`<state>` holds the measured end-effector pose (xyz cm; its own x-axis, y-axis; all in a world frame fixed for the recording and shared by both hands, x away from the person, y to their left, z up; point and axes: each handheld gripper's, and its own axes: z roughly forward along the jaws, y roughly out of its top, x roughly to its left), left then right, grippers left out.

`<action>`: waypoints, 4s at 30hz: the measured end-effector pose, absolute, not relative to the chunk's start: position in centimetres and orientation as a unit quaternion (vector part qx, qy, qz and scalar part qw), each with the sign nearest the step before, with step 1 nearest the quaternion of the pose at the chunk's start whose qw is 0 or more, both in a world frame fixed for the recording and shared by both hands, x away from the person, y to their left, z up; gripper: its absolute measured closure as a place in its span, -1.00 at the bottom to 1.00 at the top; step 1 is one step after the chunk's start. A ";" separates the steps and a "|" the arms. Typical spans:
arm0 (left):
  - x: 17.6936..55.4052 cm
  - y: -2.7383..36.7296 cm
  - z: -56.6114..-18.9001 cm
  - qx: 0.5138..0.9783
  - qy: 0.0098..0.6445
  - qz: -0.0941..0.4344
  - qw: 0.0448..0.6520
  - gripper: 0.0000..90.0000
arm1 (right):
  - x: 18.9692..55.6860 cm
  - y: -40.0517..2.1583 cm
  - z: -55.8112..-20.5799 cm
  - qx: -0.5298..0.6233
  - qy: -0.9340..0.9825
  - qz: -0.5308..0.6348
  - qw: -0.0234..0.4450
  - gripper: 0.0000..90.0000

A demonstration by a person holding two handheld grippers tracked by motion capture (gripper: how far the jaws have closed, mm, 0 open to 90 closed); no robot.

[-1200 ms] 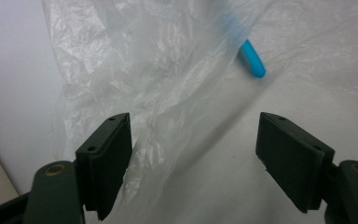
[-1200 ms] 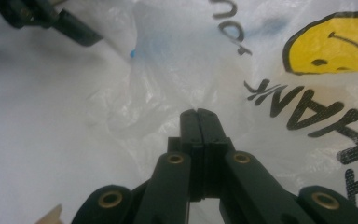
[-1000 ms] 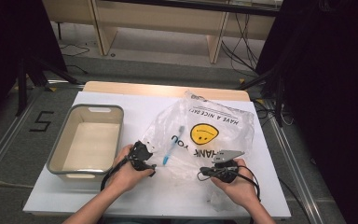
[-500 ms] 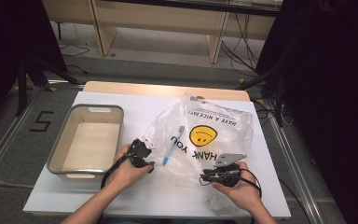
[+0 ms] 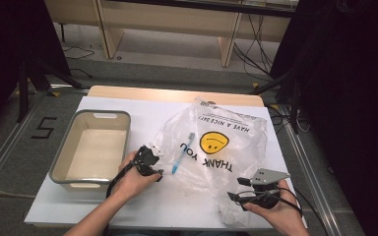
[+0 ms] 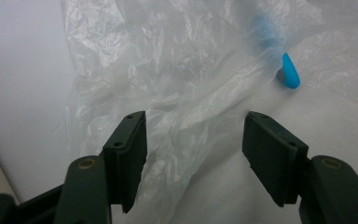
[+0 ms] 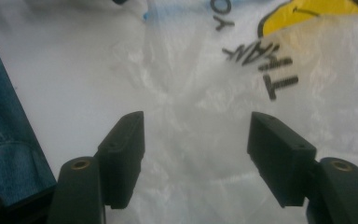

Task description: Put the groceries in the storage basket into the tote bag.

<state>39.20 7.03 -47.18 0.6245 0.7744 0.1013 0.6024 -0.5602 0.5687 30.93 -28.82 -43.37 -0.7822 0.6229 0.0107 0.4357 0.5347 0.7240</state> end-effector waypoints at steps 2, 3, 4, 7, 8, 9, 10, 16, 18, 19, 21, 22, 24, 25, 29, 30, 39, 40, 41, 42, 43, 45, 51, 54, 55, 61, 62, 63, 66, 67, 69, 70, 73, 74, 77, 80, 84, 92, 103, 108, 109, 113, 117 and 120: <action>39.2 7.0 -47.2 0.865 0.398 0.171 0.252 -0.16 | 30.8 -29.4 -44.1 0.312 0.869 0.364 0.124 -0.21; 39.2 6.9 -47.3 0.866 0.398 0.168 0.253 -0.17 | 30.8 -29.7 -44.5 0.317 0.868 0.361 0.124 -0.21; 39.2 6.9 -47.3 0.866 0.398 0.168 0.252 -0.20 | 30.8 -29.9 -44.9 0.322 0.867 0.359 0.125 -0.23; 39.3 6.9 -47.4 0.865 0.400 0.169 0.250 -0.23 | 30.7 -30.3 -46.0 0.333 0.871 0.341 0.115 -0.25; 39.3 7.0 -47.4 0.866 0.401 0.168 0.249 -0.24 | 30.7 -30.3 -46.3 0.333 0.874 0.337 0.111 -0.26; 39.4 7.0 -47.4 0.864 0.403 0.169 0.249 -0.25 | 30.5 -30.3 -46.5 0.332 0.876 0.333 0.107 -0.26; 39.4 7.0 -47.5 0.863 0.407 0.168 0.248 -0.26 | 30.4 -30.2 -46.7 0.331 0.878 0.331 0.103 -0.26; 39.7 7.2 -47.8 0.860 0.418 0.160 0.245 -0.28 | 29.9 -30.1 -47.3 0.321 0.890 0.312 0.086 -0.30; 39.7 7.3 -47.8 0.857 0.424 0.156 0.247 -0.28 | 29.9 -30.1 -47.5 0.320 0.893 0.303 0.088 -0.29; 39.8 7.4 -47.8 0.857 0.427 0.152 0.246 -0.27 | 29.9 -30.1 -47.6 0.319 0.895 0.299 0.089 -0.28; 39.8 7.4 -47.8 0.851 0.440 0.143 0.248 -0.27 | 29.9 -30.1 -47.7 0.319 0.895 0.297 0.096 -0.20; 39.9 7.5 -47.8 0.849 0.447 0.137 0.248 -0.25 | 29.9 -30.1 -47.7 0.319 0.895 0.294 0.100 -0.16; 40.0 7.5 -47.8 0.846 0.454 0.130 0.248 -0.22 | 29.8 -30.1 -47.7 0.317 0.897 0.291 0.105 -0.13; 40.0 7.5 -47.8 0.844 0.457 0.129 0.248 -0.21 | 29.8 -30.0 -47.7 0.315 0.898 0.288 0.110 -0.12; 39.9 7.4 -47.7 0.844 0.459 0.125 0.247 -0.13 | 29.7 -29.9 -47.7 0.316 0.898 0.286 0.111 -0.06; 39.9 7.4 -47.7 0.844 0.459 0.124 0.247 -0.12 | 29.7 -29.9 -47.7 0.315 0.898 0.286 0.112 -0.02; 40.1 7.3 -47.4 0.845 0.463 0.117 0.242 0.20 | 30.1 -30.3 -47.6 0.324 0.894 0.287 0.115 0.37; 40.1 7.4 -47.4 0.845 0.462 0.117 0.242 0.25 | 30.1 -30.4 -47.6 0.326 0.893 0.287 0.114 0.40; 40.0 7.4 -47.4 0.845 0.462 0.116 0.244 0.30 | 30.1 -30.4 -47.6 0.326 0.893 0.287 0.114 0.43; 40.0 7.4 -47.4 0.845 0.462 0.116 0.244 0.35 | 30.2 -30.4 -47.6 0.326 0.894 0.286 0.114 0.45; 40.0 7.3 -47.4 0.845 0.462 0.115 0.244 0.39 | 30.2 -30.3 -47.6 0.325 0.895 0.284 0.114 0.48; 40.0 7.3 -47.3 0.845 0.463 0.115 0.243 0.46 | 30.2 -30.3 -47.5 0.325 0.895 0.282 0.114 0.51; 39.9 7.2 -47.3 0.847 0.460 0.113 0.240 0.63 | 30.3 -30.4 -47.5 0.328 0.894 0.285 0.111 0.63; 39.8 7.2 -47.3 0.848 0.460 0.112 0.240 0.69 | 30.4 -30.5 -47.6 0.328 0.893 0.289 0.109 0.70; 39.8 7.2 -47.3 0.848 0.460 0.111 0.240 0.71 | 30.4 -30.5 -47.6 0.330 0.892 0.289 0.108 0.73; 39.8 7.1 -47.2 0.849 0.459 0.108 0.238 0.83 | 30.6 -30.6 -47.6 0.332 0.892 0.290 0.103 0.83; 39.8 7.0 -47.2 0.849 0.459 0.106 0.238 0.86 | 30.6 -30.6 -47.6 0.332 0.891 0.291 0.102 0.85; 39.7 7.0 -47.2 0.849 0.459 0.106 0.238 0.88 | 30.7 -30.7 -47.6 0.333 0.891 0.292 0.100 0.86; 39.7 7.1 -47.2 0.850 0.457 0.106 0.239 0.91 | 30.8 -30.8 -47.7 0.338 0.889 0.295 0.097 0.91; 39.7 7.1 -47.2 0.851 0.456 0.106 0.239 0.92 | 30.8 -30.8 -47.7 0.338 0.888 0.296 0.096 0.92; 39.6 7.0 -47.3 0.850 0.456 0.108 0.240 0.96 | 30.8 -30.8 -47.7 0.337 0.888 0.298 0.094 0.95; 39.6 7.0 -47.3 0.852 0.453 0.109 0.239 0.97 | 30.8 -30.9 -47.7 0.338 0.887 0.300 0.095 0.96; 39.5 6.9 -47.3 0.852 0.451 0.114 0.239 0.98 | 30.8 -30.9 -47.8 0.339 0.886 0.303 0.091 0.98; 39.5 6.9 -47.3 0.852 0.450 0.115 0.240 0.98 | 30.8 -30.9 -47.8 0.339 0.886 0.303 0.091 0.99; 39.4 6.9 -47.3 0.851 0.451 0.116 0.242 0.98 | 30.8 -30.9 -47.8 0.336 0.887 0.303 0.093 1.00; 39.4 7.0 -47.3 0.851 0.451 0.115 0.243 0.98 | 30.8 -30.9 -47.8 0.337 0.886 0.305 0.093 1.00; 39.4 7.0 -47.3 0.852 0.448 0.116 0.246 0.98 | 30.7 -30.9 -47.8 0.335 0.886 0.307 0.095 1.00; 39.2 7.2 -47.0 0.850 0.446 0.123 0.252 0.99 | 30.6 -30.9 -47.7 0.330 0.885 0.311 0.105 1.00; 38.9 7.4 -46.6 0.847 0.441 0.134 0.264 0.99 | 30.6 -30.7 -47.0 0.328 0.874 0.339 0.113 1.00; 38.7 7.5 -46.4 0.849 0.435 0.139 0.265 0.99 | 30.5 -30.8 -46.7 0.330 0.870 0.347 0.119 1.00; 38.7 7.5 -46.4 0.850 0.434 0.139 0.265 0.99 | 30.5 -30.8 -46.7 0.329 0.870 0.348 0.120 1.00; 38.7 7.6 -46.4 0.851 0.432 0.140 0.264 0.99 | 30.5 -30.9 -46.7 0.330 0.870 0.347 0.119 1.00; 38.8 7.6 -46.5 0.851 0.432 0.140 0.264 0.99 | 30.6 -30.9 -46.8 0.330 0.872 0.343 0.118 1.00; 38.7 7.6 -46.4 0.850 0.433 0.139 0.265 0.99 | 30.6 -30.9 -46.8 0.330 0.872 0.341 0.118 1.00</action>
